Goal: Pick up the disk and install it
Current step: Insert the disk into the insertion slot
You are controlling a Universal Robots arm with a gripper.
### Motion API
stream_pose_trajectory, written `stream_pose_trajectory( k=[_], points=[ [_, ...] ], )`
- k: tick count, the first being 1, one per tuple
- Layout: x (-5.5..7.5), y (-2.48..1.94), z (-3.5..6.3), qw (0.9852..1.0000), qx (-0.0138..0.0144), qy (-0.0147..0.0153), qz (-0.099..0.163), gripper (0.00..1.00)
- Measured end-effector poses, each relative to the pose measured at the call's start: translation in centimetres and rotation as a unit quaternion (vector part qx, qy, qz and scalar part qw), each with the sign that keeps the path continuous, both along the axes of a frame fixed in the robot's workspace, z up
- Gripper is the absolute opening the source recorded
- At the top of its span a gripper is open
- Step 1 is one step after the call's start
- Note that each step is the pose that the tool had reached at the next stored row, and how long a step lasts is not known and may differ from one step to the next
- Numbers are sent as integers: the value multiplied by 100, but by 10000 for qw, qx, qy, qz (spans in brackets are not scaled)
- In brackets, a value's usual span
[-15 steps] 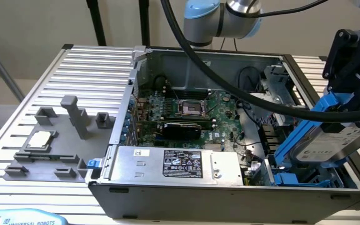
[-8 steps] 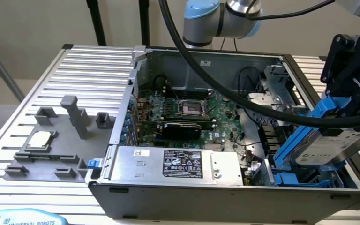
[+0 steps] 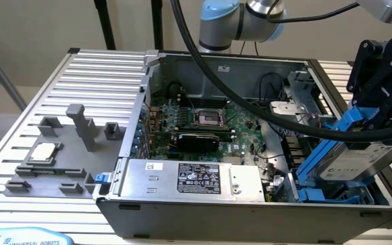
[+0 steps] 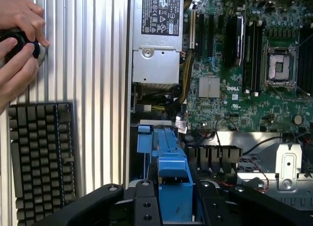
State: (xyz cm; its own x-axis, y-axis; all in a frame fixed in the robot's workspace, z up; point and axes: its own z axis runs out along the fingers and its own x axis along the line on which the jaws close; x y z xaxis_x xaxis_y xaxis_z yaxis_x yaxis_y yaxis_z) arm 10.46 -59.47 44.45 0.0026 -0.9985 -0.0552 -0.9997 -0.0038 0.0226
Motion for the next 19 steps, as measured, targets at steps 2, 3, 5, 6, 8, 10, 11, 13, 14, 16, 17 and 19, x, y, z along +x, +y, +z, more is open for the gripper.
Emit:
stream_pose_trajectory(
  k=[2,3,5,6,8,10,11,13,14,16,17,19],
  points=[
    [-1,7,-14,10000,-1,0,0,33],
    [-1,10,-20,10000,-3,0,0,33],
    [-2,16,-36,10000,-5,0,0,33],
    [-2,21,-43,10000,-6,0,0,33],
    [-2,26,-57,10000,-8,0,0,33],
    [-2,31,-74,10000,-11,0,-1,33],
    [-2,34,-83,10000,-12,0,0,33],
    [-2,38,-101,10000,-15,0,0,33],
    [-2,40,-110,10000,-16,0,0,33],
    [-2,44,-128,10000,-16,0,0,33],
    [-2,46,-139,10000,-17,0,0,33],
    [-2,49,-157,10000,-18,0,0,33]
  ],
)
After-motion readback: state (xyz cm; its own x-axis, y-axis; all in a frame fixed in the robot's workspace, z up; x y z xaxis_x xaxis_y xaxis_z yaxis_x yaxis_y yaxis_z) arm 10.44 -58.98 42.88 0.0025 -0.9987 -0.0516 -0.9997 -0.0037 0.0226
